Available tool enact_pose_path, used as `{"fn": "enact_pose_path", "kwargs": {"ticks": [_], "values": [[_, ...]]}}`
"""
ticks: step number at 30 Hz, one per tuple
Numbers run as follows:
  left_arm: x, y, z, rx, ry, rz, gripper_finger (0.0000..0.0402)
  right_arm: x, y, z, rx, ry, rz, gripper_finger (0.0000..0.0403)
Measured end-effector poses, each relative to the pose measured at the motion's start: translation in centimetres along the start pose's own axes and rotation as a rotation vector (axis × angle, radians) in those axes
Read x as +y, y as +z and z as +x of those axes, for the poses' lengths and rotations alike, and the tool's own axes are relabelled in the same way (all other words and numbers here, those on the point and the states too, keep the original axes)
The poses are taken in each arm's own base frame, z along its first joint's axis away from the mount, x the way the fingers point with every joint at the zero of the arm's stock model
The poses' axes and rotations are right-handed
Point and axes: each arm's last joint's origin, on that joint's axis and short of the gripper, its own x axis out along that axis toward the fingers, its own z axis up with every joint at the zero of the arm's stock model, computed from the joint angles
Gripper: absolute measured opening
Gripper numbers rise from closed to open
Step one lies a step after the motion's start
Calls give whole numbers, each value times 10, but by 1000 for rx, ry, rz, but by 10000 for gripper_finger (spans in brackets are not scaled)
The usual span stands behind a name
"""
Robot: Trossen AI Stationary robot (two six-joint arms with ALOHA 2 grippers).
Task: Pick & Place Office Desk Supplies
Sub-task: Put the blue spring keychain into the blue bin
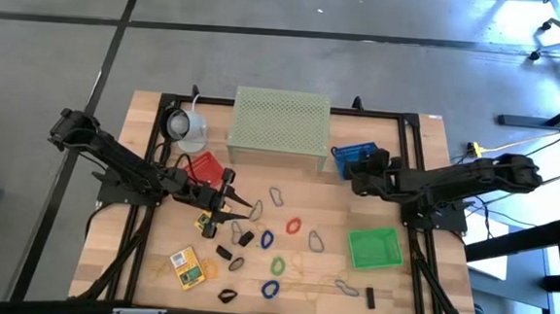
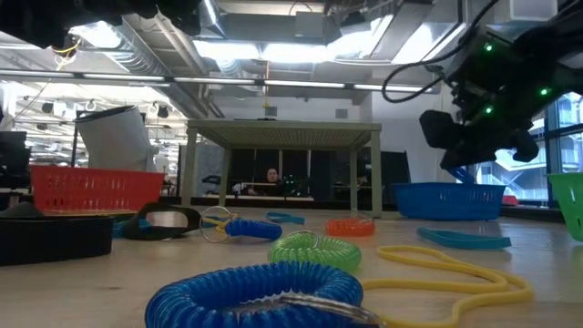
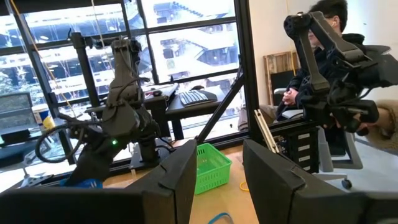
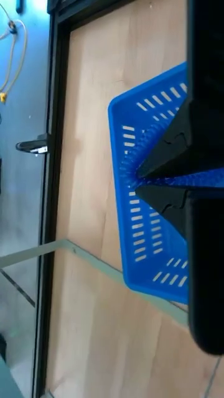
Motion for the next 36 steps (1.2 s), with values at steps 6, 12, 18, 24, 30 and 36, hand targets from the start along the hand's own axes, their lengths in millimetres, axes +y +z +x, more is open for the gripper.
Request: {"fn": "enact_pose_path", "kwargs": {"ticks": [6, 12, 18, 24, 30, 36], "values": [[0, 0, 0, 0, 0, 0, 125, 3, -7, 5, 5, -21, -34, 19], [0, 0, 0, 0, 0, 0, 125, 5, -11, 8, -1, -27, -41, 20], [0, 0, 0, 0, 0, 0, 125, 5, -11, 8, 4, -25, -65, 60], [0, 0, 0, 0, 0, 0, 125, 6, -11, 8, 5, -23, -63, 131], [0, 0, 0, 0, 0, 0, 125, 14, -5, 6, 36, 13, -91, 189], [0, 0, 0, 0, 0, -1, 125, 35, 10, -2, 166, 134, -177, 207]]}}
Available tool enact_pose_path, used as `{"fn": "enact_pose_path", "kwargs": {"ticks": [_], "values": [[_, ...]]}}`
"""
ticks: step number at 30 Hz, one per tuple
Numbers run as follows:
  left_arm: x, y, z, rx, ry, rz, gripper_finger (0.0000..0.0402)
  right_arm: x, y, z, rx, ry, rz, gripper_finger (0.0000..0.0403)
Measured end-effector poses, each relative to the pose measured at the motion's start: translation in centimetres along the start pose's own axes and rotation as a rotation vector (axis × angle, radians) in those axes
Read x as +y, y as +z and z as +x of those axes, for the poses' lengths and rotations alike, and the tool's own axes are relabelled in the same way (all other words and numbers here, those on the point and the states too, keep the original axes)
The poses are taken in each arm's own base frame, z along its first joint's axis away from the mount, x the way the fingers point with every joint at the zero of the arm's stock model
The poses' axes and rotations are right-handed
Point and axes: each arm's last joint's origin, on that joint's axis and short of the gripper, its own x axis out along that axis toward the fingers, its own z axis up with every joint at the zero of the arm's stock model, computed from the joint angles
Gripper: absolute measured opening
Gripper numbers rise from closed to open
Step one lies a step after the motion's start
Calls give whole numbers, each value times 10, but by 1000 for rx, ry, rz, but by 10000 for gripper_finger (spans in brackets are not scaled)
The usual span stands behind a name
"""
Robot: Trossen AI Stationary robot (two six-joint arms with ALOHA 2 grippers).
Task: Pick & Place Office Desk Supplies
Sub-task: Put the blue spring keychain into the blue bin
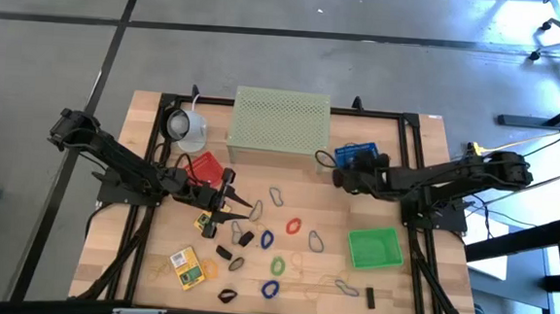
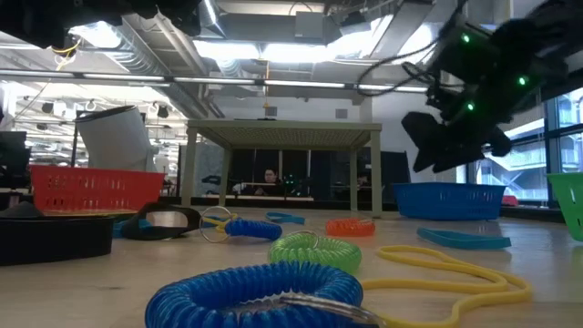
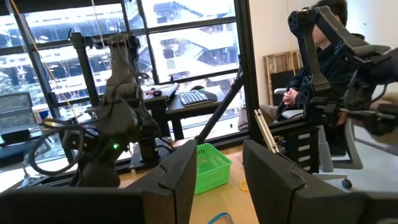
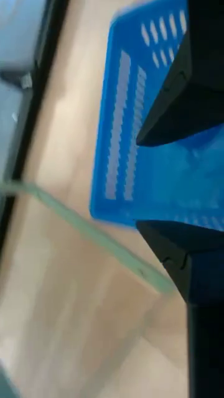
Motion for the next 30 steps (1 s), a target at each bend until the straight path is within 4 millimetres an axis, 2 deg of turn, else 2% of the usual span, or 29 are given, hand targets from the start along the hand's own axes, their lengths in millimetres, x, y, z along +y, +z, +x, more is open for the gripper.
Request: {"fn": "enact_pose_path", "kwargs": {"ticks": [7, 12, 16, 20, 24, 30], "values": [[0, 0, 0, -1, -9, -51, 125, 31, 17, -25, 174, 280, -133, 189], [-1, -3, 0, 31, -6, -71, 127, 53, 16, -58, 155, 447, -264, 168], [-1, -14, 4, 91, 45, -81, 138, 66, 15, -84, 127, 552, -331, 154], [-4, -23, 22, 140, 61, -83, 155, 74, 11, -102, 115, 633, -351, 145], [-10, -34, 53, 243, 45, -49, 171, 75, 4, -112, 116, 668, -381, 141], [-18, -59, 85, 660, -1, -14, 180, 75, 3, -114, 100, 677, -431, 141]]}}
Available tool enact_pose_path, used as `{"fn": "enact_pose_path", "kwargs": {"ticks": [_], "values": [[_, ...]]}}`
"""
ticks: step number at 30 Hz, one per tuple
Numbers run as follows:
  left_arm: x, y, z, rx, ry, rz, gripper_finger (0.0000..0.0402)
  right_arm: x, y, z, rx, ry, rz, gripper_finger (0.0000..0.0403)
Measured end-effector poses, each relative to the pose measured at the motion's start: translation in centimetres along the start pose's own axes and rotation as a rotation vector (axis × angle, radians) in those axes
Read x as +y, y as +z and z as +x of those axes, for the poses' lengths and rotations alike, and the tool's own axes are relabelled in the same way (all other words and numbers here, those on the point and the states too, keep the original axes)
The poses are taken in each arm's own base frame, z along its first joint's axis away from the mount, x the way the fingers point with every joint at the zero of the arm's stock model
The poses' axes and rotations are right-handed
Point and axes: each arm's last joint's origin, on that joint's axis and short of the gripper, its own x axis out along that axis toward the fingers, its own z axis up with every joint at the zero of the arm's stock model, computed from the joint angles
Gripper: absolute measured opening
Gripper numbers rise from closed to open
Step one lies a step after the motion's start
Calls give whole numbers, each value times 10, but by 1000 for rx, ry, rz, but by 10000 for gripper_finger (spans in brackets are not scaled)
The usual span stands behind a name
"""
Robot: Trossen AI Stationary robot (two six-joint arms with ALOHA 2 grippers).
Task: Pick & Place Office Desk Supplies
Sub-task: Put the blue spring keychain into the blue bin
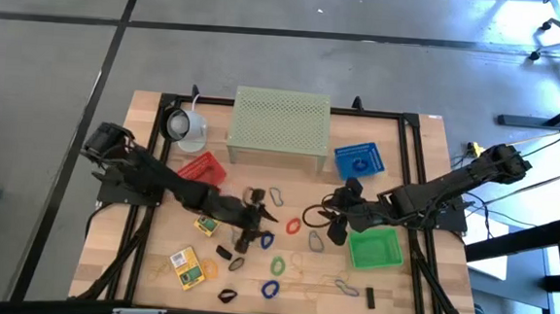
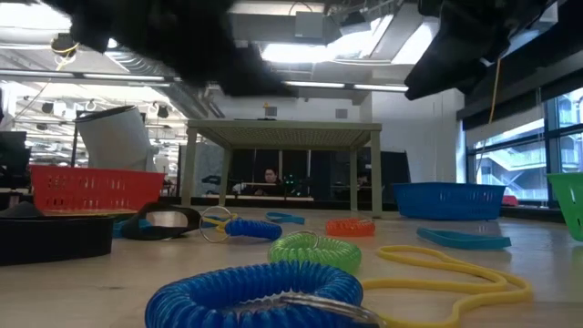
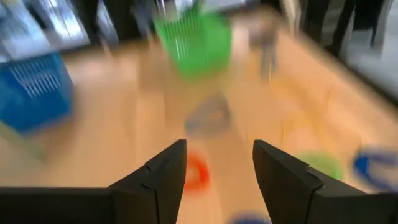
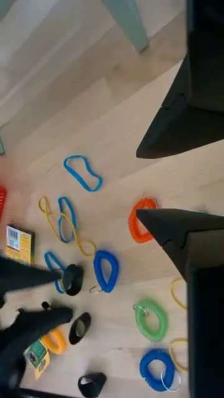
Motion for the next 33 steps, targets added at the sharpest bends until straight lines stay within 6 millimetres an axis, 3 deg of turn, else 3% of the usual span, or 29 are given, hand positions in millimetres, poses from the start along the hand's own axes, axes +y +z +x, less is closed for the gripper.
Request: {"fn": "enact_pose_path", "kwargs": {"ticks": [4, 11, 18, 26, 33], "values": [[-4, -8, 16, 256, -33, -33, 177, 0, 0, 0, 3, -2, -26, 141], [-11, -25, 41, 293, -60, -40, 173, -1, 0, 0, -15, -26, -35, 141], [-5, -29, 44, 317, -80, -60, 173, -1, 1, 0, -27, -45, -39, 141], [8, -41, 42, 440, 87, -66, 167, -1, 1, 0, -27, -45, -51, 141], [8, -50, 47, 486, 27, -54, 132, -2, 1, 0, -32, -54, -54, 141]]}}
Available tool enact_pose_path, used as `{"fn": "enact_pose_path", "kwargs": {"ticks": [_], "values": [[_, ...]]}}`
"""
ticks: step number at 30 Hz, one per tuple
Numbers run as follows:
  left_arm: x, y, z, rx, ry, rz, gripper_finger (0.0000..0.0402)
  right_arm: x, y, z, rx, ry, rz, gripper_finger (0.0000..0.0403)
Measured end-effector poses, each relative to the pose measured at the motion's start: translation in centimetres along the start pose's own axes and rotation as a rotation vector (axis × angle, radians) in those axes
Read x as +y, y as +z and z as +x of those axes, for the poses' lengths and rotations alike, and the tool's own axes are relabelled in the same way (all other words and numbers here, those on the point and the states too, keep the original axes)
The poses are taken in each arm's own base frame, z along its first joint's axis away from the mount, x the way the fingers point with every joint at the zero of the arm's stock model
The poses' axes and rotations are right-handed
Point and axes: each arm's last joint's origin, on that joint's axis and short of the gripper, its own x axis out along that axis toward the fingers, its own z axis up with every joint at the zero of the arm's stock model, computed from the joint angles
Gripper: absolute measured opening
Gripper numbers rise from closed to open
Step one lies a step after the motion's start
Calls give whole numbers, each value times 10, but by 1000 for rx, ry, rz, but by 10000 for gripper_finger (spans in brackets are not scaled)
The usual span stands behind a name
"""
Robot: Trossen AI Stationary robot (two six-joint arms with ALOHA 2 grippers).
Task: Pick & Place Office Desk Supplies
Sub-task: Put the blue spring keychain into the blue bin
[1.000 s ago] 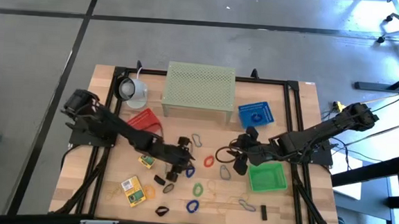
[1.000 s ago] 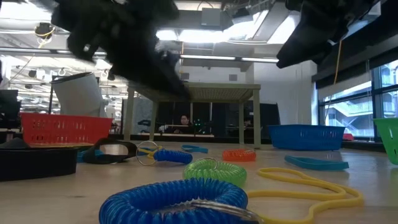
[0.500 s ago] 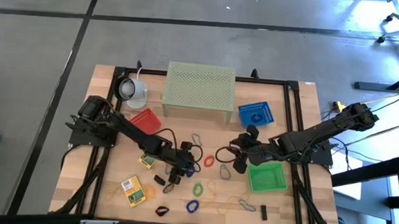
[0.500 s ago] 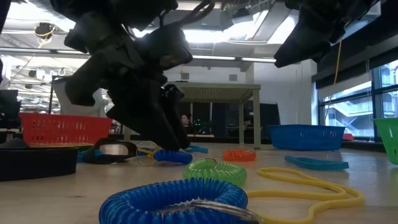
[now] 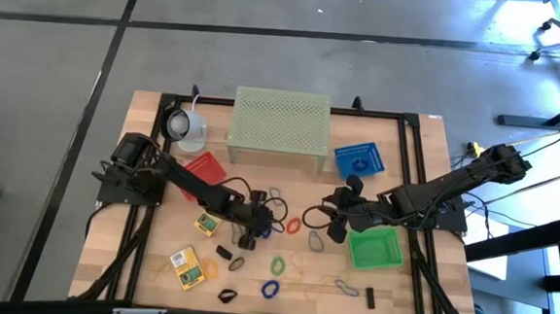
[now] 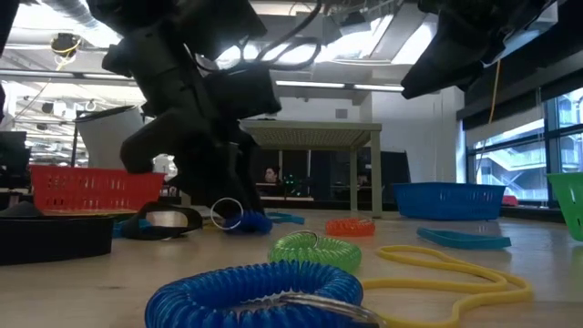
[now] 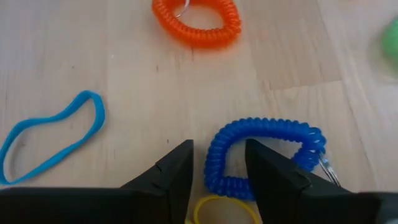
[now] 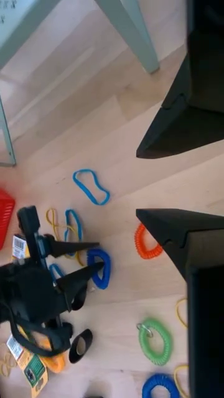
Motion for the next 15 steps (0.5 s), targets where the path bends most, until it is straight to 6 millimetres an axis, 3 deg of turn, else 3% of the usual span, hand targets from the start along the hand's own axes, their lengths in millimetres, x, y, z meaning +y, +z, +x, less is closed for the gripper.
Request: {"fn": "enact_pose_path", "kwargs": {"ticks": [8, 15], "values": [[-2, 3, 0, -46, -32, 80, 23, -1, 0, 0, -12, -21, -23, 141], [-7, 15, -22, -148, 36, 151, 16, 0, 1, 0, -14, -12, -18, 141]]}}
